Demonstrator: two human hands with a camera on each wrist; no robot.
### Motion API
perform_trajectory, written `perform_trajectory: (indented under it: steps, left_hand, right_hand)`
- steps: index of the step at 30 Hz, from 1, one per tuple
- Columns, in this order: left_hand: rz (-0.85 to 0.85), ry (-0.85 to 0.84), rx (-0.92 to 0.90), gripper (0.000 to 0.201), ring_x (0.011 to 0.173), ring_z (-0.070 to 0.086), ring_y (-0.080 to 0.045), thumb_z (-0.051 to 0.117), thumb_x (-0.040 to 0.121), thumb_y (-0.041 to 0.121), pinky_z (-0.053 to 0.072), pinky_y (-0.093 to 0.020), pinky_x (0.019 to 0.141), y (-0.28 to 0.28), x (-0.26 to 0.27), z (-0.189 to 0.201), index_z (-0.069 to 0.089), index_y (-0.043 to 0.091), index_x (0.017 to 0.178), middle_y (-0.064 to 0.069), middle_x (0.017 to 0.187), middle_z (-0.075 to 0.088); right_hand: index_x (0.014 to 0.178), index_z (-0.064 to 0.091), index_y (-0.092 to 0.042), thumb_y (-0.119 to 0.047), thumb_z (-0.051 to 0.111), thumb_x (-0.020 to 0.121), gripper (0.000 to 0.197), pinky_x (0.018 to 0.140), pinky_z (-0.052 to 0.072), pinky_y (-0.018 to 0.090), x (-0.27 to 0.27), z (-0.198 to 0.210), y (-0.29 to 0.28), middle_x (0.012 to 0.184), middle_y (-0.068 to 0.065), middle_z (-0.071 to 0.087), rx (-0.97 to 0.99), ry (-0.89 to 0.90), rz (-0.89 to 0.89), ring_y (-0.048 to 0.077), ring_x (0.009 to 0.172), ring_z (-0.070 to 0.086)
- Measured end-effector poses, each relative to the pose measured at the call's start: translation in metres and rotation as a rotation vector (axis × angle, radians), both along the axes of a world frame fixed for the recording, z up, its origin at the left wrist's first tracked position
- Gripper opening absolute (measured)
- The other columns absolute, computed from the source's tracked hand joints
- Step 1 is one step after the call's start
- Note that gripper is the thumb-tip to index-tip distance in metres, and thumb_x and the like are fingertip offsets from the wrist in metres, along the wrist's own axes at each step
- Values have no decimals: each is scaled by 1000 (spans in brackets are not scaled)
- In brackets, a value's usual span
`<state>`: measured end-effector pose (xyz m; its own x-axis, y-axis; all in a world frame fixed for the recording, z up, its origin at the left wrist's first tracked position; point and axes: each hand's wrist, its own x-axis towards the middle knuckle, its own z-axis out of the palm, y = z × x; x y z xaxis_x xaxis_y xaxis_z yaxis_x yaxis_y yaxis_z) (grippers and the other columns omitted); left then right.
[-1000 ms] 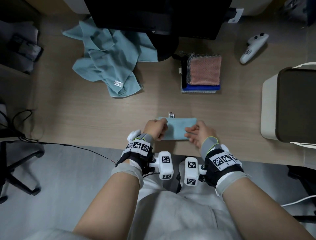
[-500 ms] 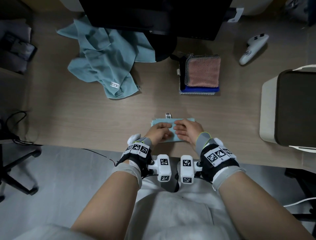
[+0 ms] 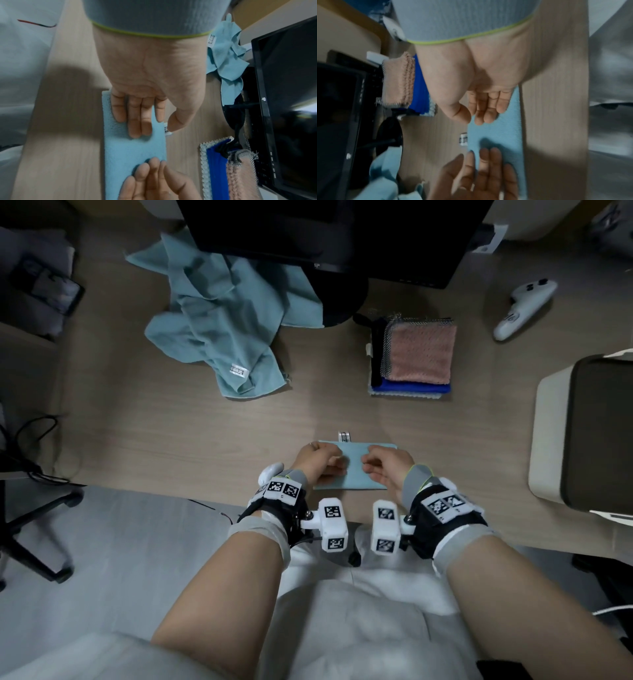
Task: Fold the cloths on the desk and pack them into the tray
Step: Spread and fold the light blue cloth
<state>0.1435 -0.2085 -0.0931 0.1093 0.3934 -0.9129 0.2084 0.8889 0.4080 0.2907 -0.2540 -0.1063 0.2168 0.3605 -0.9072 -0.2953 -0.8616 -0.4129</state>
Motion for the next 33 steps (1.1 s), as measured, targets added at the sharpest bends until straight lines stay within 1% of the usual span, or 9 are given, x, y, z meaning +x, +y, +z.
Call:
perform_trajectory:
  steps: [1, 3, 5, 10, 15, 19, 24, 27, 33]
  left_hand:
    - [7, 2, 15, 17, 63, 60, -21, 55, 90, 11, 47, -22, 58, -3, 0, 3, 49, 21, 78, -9, 73, 58]
    - [52, 25, 61, 17, 53, 53, -17, 53, 91, 4, 44, -20, 48, -6, -2, 9, 48, 18, 83, -7, 67, 54]
    - [98, 83, 92, 13, 39, 47, -13, 52, 90, 5, 43, -20, 47, -8, -8, 15, 47, 16, 86, -5, 62, 51]
    - [153, 262, 157, 11, 55, 55, -22, 58, 77, 17, 49, -30, 58, -6, -25, 21, 59, 13, 86, -7, 68, 62]
    - [15, 385, 110, 26, 68, 58, -25, 63, 75, 27, 47, -33, 69, -22, -35, 13, 65, 8, 91, -11, 74, 63]
    - [-15, 351, 42, 16, 65, 61, -28, 65, 82, 22, 53, -38, 70, -32, -37, 11, 59, 7, 84, -12, 69, 62]
    - [-50, 276, 16, 25, 62, 62, -27, 75, 77, 25, 57, -42, 76, -25, -42, 3, 61, 6, 86, -12, 65, 64]
    - [-72, 266, 14, 34, 56, 55, -20, 83, 70, 33, 53, -33, 65, -21, -47, 0, 66, 7, 86, -6, 62, 57]
    - [-12, 192, 28, 25, 81, 61, -27, 76, 76, 21, 56, -41, 85, -13, -47, 0, 57, 11, 89, -12, 91, 62]
  right_hand:
    - [103, 57, 16, -1, 54, 83, 27, 54, 30, 22, -3, 6, -2, 67, 8, 50, 2, -10, 31, 16, 57, 40]
    - [86, 62, -3, -1, 55, 81, 8, 48, 32, 19, -9, 13, -6, 62, 4, 48, 45, -17, 93, 16, 58, 38]
    - [93, 55, -19, -2, 58, 83, 20, 56, 41, 20, -7, 15, -10, 66, 4, 53, 90, -3, 58, 15, 62, 46]
    - [111, 56, -16, -11, 63, 82, 30, 63, 44, 28, 13, 32, -8, 74, 4, 58, 151, -98, 7, 16, 67, 52]
    - [124, 57, -19, -37, 70, 57, 70, 95, 49, 36, 27, 18, -24, 111, 4, 64, -18, -378, 112, 27, 105, 63]
    - [138, 45, -8, -22, 70, 77, 67, 93, 41, 30, 18, 16, -37, 130, 12, 56, -79, -353, 129, 30, 116, 56]
    - [107, 68, -12, -28, 70, 75, 35, 80, 51, 34, 3, 10, -38, 93, 6, 69, -39, -315, 164, 28, 84, 65]
    - [97, 65, -18, -27, 72, 74, 26, 79, 52, 35, -1, 7, -35, 91, 7, 68, -43, -273, 117, 29, 84, 65]
    - [77, 61, -18, -35, 66, 46, 36, 87, 55, 51, -2, 1, -32, 94, 11, 72, -49, -214, 43, 34, 89, 68]
